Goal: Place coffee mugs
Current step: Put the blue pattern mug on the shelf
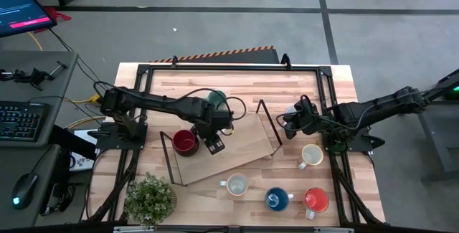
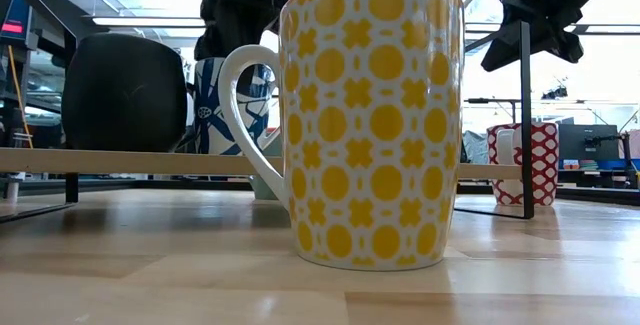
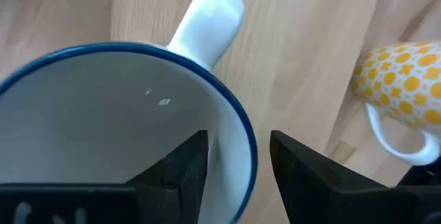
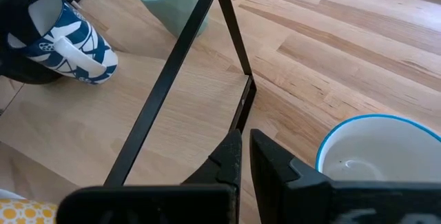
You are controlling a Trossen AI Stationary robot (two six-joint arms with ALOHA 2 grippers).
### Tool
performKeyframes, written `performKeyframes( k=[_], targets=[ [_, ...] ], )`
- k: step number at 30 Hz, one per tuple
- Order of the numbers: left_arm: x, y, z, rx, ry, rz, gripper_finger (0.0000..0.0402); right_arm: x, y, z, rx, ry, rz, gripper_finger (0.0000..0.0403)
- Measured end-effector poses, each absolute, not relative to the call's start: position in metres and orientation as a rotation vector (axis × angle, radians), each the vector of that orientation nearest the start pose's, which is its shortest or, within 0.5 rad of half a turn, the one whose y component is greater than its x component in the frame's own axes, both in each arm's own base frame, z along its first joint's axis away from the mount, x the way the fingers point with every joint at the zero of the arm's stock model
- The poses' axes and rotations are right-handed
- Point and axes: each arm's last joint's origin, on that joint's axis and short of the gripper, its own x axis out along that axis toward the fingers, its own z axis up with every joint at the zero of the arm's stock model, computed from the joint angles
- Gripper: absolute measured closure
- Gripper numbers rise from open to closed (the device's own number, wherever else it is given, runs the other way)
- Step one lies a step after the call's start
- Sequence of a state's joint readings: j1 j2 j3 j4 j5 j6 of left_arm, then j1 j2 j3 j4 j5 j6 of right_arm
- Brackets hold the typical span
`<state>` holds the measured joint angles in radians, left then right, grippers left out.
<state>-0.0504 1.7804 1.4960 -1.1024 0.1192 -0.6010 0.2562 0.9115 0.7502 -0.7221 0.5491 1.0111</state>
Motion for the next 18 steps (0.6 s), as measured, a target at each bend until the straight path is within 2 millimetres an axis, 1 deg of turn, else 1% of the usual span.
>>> performKeyframes(
  k=[7, 13, 18],
  targets=[
    [0.338, -0.016, 0.269, -0.574, 1.343, 0.289, 0.0254, 0.169, 0.029, 0.258, 0.593, 0.600, -0.648, 0.0391],
    [0.336, -0.002, 0.277, -0.568, 1.324, 0.304, 0.0254, 0.175, 0.030, 0.253, 0.578, 0.629, -0.658, 0.0391],
    [0.341, 0.010, 0.299, -0.553, 1.260, 0.272, 0.0254, 0.180, 0.032, 0.252, 0.611, 0.624, -0.630, 0.0391]
  ],
)
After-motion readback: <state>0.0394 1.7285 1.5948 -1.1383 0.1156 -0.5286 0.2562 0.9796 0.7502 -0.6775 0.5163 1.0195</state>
